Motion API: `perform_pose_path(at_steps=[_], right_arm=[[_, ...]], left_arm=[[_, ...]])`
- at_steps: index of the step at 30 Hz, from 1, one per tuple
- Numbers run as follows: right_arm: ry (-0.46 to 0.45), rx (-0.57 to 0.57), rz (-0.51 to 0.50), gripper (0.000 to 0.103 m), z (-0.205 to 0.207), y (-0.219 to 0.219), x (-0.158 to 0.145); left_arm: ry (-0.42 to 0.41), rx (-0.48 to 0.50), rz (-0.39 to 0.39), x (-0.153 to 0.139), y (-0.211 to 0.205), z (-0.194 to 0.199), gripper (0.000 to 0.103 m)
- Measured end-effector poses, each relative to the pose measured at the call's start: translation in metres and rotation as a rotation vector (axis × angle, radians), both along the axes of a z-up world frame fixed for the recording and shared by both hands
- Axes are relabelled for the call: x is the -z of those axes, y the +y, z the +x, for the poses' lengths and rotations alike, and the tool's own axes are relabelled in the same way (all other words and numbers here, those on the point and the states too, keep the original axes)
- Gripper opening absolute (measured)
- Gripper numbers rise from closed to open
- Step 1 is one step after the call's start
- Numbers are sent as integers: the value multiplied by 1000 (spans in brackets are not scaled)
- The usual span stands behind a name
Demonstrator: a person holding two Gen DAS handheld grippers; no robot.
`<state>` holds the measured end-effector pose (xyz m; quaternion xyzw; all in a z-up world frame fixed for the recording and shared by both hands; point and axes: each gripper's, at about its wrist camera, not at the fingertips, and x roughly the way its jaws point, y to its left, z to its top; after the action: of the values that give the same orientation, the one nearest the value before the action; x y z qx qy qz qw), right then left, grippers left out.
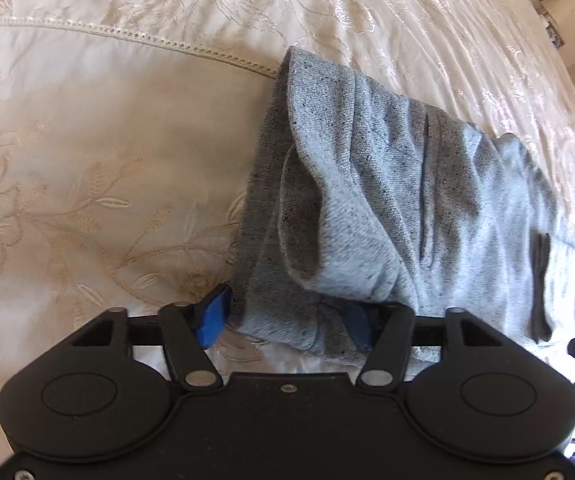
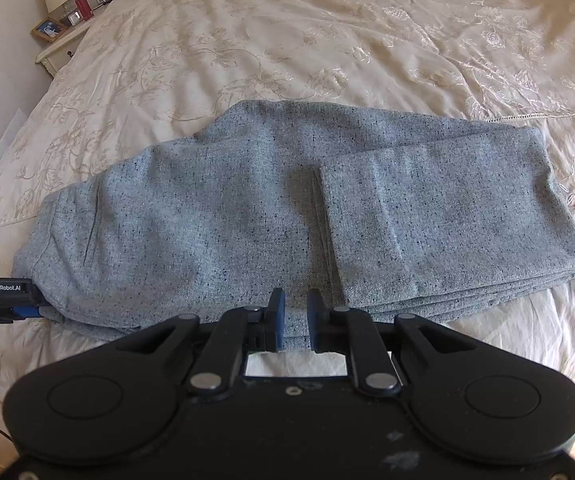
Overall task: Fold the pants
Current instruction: 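Close the left gripper on the folded pants edge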
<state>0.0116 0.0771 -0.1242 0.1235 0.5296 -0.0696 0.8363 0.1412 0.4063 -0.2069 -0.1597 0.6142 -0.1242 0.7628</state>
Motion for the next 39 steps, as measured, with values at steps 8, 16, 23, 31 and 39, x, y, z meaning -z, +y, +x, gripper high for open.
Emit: perform_pose_path(at_steps=[8, 16, 23, 31, 39], right_arm=[[9, 3, -4, 15, 1, 0, 1], [8, 9, -5, 15, 3, -1, 0], [22, 2, -2, 15, 6, 1, 3], [17, -40, 2, 15, 11, 8, 4], [-8, -9, -20, 15, 22, -5, 10]], left_arm=[[-31, 111, 29, 2, -26, -10, 97], [-29, -27, -16, 1, -23, -16, 100], [-48, -120, -66, 1, -12, -40, 96], [-20, -314, -263, 8, 12, -19, 58], [-104, -200, -197, -20, -3, -23, 34]])
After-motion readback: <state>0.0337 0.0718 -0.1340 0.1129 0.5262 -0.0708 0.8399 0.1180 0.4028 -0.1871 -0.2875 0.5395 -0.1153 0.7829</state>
